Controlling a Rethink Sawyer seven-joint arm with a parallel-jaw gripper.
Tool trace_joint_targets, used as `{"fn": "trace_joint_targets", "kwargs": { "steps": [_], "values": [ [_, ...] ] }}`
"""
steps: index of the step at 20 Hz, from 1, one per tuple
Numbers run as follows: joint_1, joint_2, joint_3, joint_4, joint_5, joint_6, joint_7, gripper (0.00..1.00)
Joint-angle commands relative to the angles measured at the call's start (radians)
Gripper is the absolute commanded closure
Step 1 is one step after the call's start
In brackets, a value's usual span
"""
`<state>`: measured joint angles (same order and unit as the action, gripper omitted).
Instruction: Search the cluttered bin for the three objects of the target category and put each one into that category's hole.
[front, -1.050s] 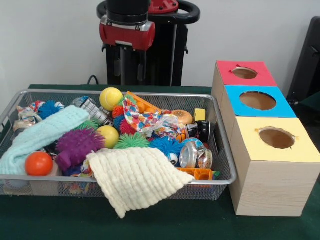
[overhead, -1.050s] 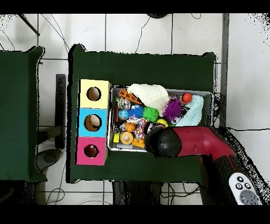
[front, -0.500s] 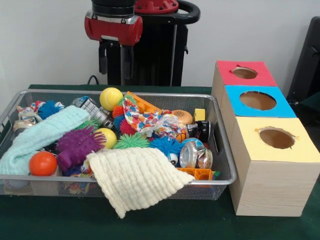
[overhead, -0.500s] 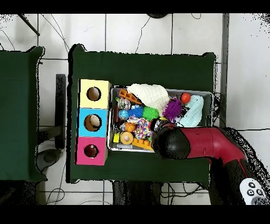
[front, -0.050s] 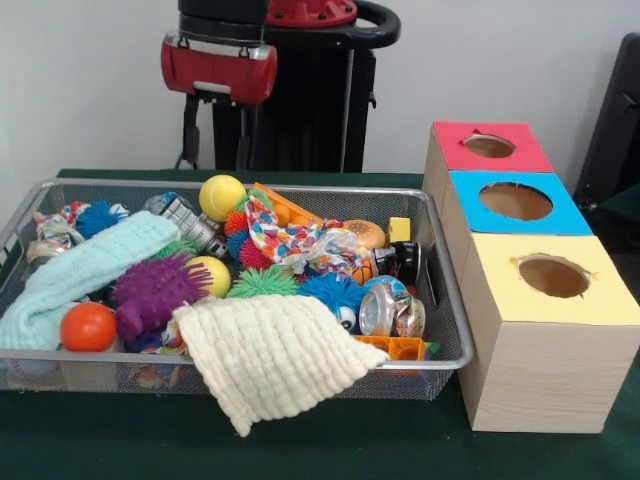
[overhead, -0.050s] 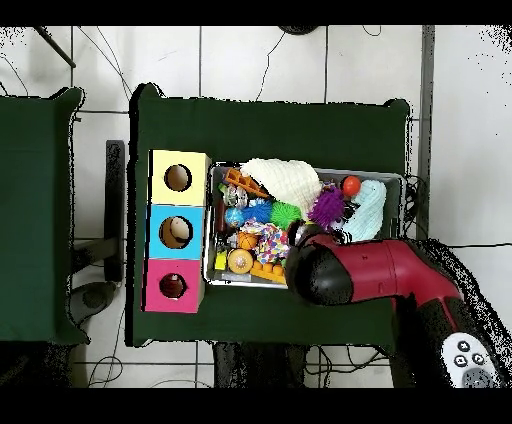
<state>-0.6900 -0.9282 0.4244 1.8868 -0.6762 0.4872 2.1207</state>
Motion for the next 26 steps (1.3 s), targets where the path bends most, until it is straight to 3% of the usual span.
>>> {"fn": "trace_joint_targets", "kwargs": {
  "steps": [1,7,12,17,21,22,26],
  "values": [
    [0.06,0.082,-0.161,-0.077,-0.133,-0.085,0.142,0.0],
    [0.043,0.15,-0.232,-0.087,-0.031,-0.202,0.218,0.0],
    [-0.063,0.192,-0.174,-0.043,0.11,-0.248,0.18,0.0],
    [-0.121,0.215,-0.136,-0.048,0.18,-0.239,0.119,0.0],
    [-0.138,0.229,-0.137,-0.081,0.178,-0.21,0.058,0.0],
    [-0.121,0.234,-0.145,-0.112,0.153,-0.162,0.011,0.0],
    [-0.097,0.296,-0.152,-0.198,0.102,-0.128,-0.052,0.0]
  ]
}}
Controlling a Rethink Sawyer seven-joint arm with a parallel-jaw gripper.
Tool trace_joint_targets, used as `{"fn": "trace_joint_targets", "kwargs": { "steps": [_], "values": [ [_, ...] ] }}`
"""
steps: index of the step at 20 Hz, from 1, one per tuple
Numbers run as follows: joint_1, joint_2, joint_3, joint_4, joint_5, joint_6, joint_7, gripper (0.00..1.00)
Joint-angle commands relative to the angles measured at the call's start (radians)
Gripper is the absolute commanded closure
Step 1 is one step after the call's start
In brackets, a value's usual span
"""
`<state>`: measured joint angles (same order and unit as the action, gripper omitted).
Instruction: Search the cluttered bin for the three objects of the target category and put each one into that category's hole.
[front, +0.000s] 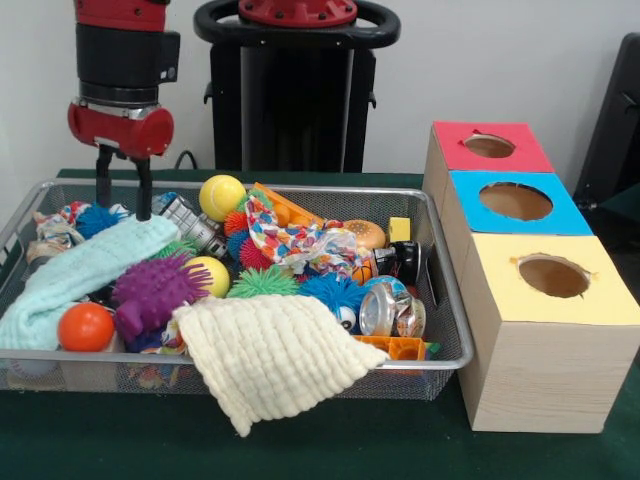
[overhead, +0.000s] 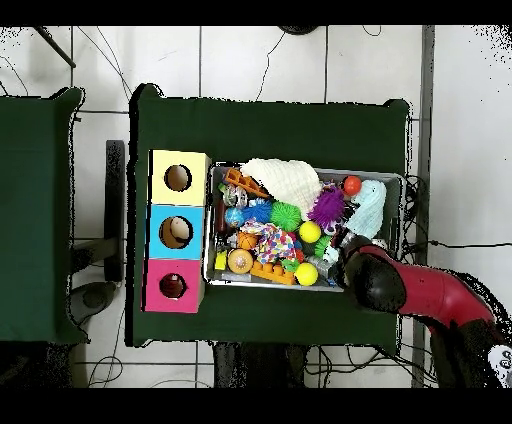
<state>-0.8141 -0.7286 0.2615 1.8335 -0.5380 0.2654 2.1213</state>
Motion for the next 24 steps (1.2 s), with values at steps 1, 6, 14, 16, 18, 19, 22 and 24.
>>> {"fn": "trace_joint_targets", "kwargs": {
  "steps": [1,6,14,16,18,19,22,24],
  "values": [
    [0.03,0.116,0.008,-0.161,-0.042,0.085,-0.052,0.0],
    [0.109,0.371,-0.036,-0.361,-0.076,-0.012,-0.011,0.0],
    [0.092,0.471,0.025,-0.441,-0.111,-0.017,-0.116,0.0],
    [0.1,0.482,0.027,-0.459,-0.114,-0.009,-0.12,0.0],
    [0.103,0.503,0.034,-0.482,-0.121,-0.01,-0.125,0.0],
    [0.1,0.511,0.042,-0.488,-0.123,-0.008,-0.131,0.0],
    [0.093,0.527,0.056,-0.5,-0.134,-0.008,-0.134,0.0],
    [0.091,0.526,0.055,-0.497,-0.143,-0.01,-0.127,0.0]
  ]
}}
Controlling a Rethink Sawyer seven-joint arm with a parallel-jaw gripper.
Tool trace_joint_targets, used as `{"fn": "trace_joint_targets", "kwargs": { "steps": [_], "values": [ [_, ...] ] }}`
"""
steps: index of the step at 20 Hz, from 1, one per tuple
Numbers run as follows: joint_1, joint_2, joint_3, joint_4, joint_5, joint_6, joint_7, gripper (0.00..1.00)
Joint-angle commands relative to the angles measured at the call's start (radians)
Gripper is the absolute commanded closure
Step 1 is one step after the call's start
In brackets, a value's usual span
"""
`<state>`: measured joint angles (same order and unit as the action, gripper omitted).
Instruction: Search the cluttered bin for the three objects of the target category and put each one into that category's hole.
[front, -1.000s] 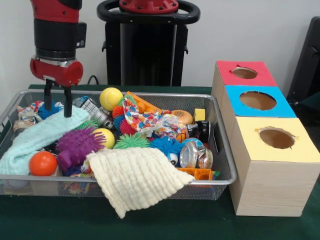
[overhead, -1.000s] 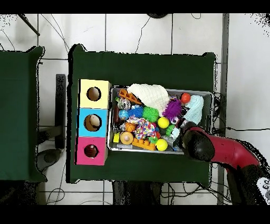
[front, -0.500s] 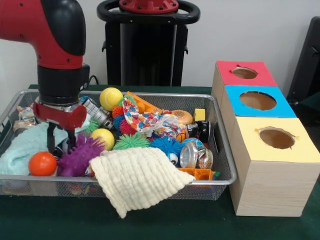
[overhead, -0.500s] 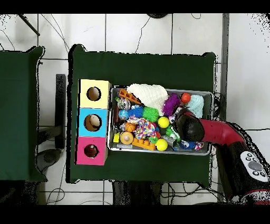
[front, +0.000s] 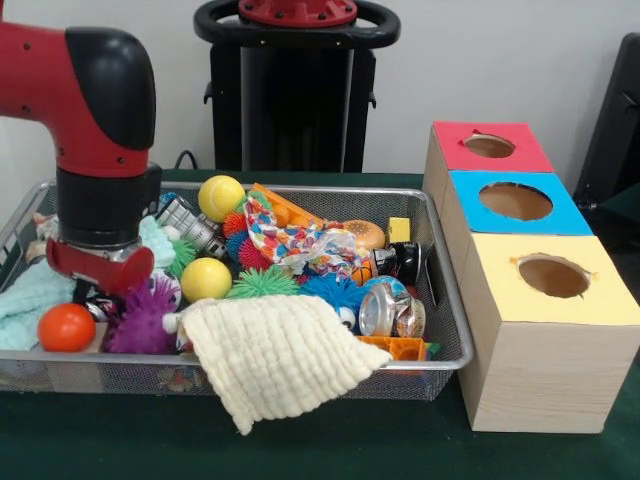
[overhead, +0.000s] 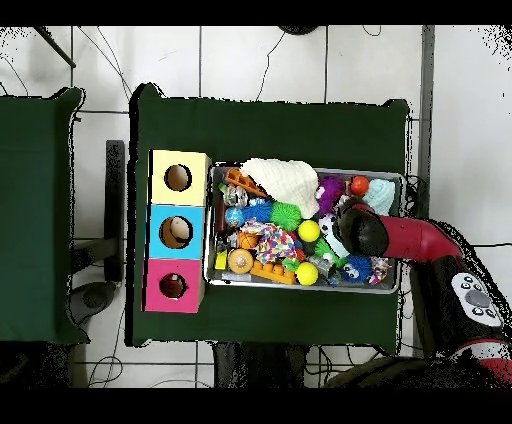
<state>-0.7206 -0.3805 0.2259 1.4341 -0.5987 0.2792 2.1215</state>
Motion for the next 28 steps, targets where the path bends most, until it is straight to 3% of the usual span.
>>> {"fn": "trace_joint_targets", "kwargs": {
  "steps": [1,4,11,18,25,28],
  "values": [
    [-0.001,0.177,0.09,-0.098,-0.084,-0.024,-0.124,0.0],
    [-0.007,0.173,0.095,-0.094,-0.106,-0.038,-0.126,0.0],
    [-0.091,0.174,0.251,-0.073,-0.168,0.11,-0.413,0.0],
    [-0.127,0.102,0.27,0.037,-0.064,0.362,-0.421,0.0],
    [-0.146,-0.022,0.254,0.17,-0.047,0.449,-0.402,0.0],
    [-0.165,-0.068,0.268,0.219,-0.049,0.51,-0.458,0.0]
  ]
}}
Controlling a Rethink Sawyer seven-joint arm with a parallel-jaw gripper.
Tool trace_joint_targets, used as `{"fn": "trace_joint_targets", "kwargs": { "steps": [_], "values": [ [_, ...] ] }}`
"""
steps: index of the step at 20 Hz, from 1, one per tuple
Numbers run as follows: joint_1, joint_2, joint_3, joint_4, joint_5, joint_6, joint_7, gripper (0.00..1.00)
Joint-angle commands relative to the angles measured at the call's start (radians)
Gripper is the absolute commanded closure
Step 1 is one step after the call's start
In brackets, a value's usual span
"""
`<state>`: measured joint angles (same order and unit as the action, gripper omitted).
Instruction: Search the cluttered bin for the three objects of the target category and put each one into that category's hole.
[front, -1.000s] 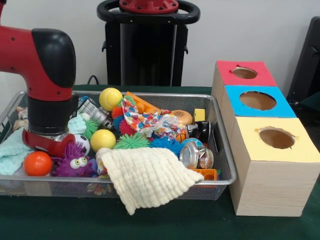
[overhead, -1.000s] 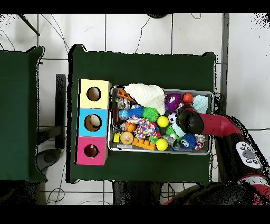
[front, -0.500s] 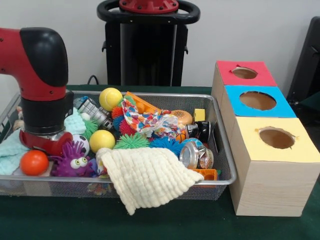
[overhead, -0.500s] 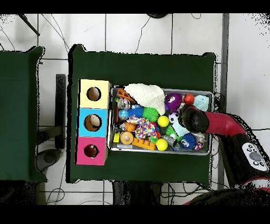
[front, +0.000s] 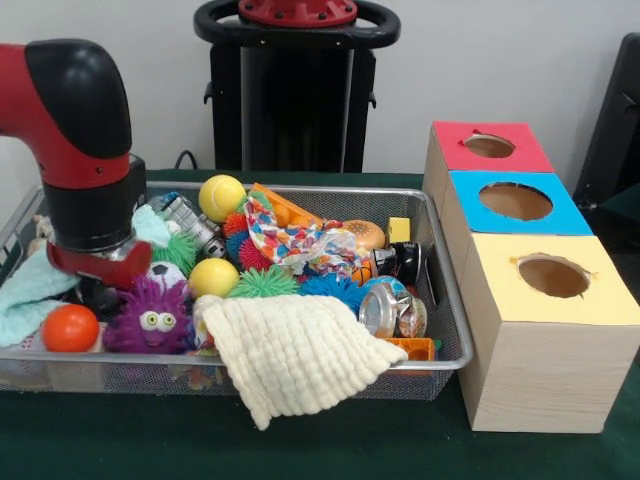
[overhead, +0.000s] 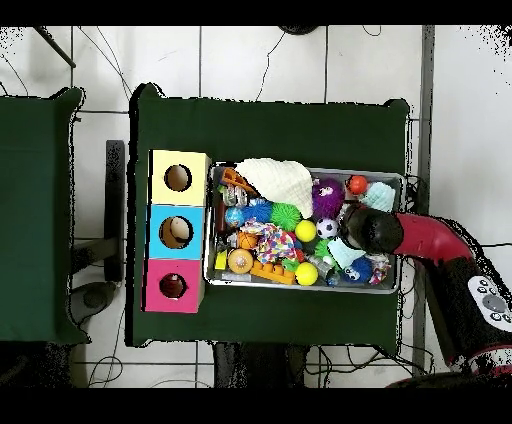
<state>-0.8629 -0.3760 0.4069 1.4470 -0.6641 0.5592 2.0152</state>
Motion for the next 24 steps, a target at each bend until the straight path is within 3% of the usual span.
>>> {"fn": "trace_joint_targets", "kwargs": {
  "steps": [1,5,10,17,21,24],
  "values": [
    [-0.028,-0.086,0.095,0.221,0.017,0.238,-0.356,0.0],
    [-0.052,-0.104,0.105,0.252,0.006,0.242,-0.365,0.0],
    [-0.019,-0.062,0.1,0.189,-0.007,0.252,-0.348,0.0],
    [0.019,-0.079,0.09,0.156,-0.023,0.244,-0.324,0.0],
    [0.029,-0.115,0.09,0.181,-0.022,0.244,-0.317,0.0],
    [0.014,-0.168,0.097,0.252,-0.035,0.223,-0.335,0.0]
  ]
}}
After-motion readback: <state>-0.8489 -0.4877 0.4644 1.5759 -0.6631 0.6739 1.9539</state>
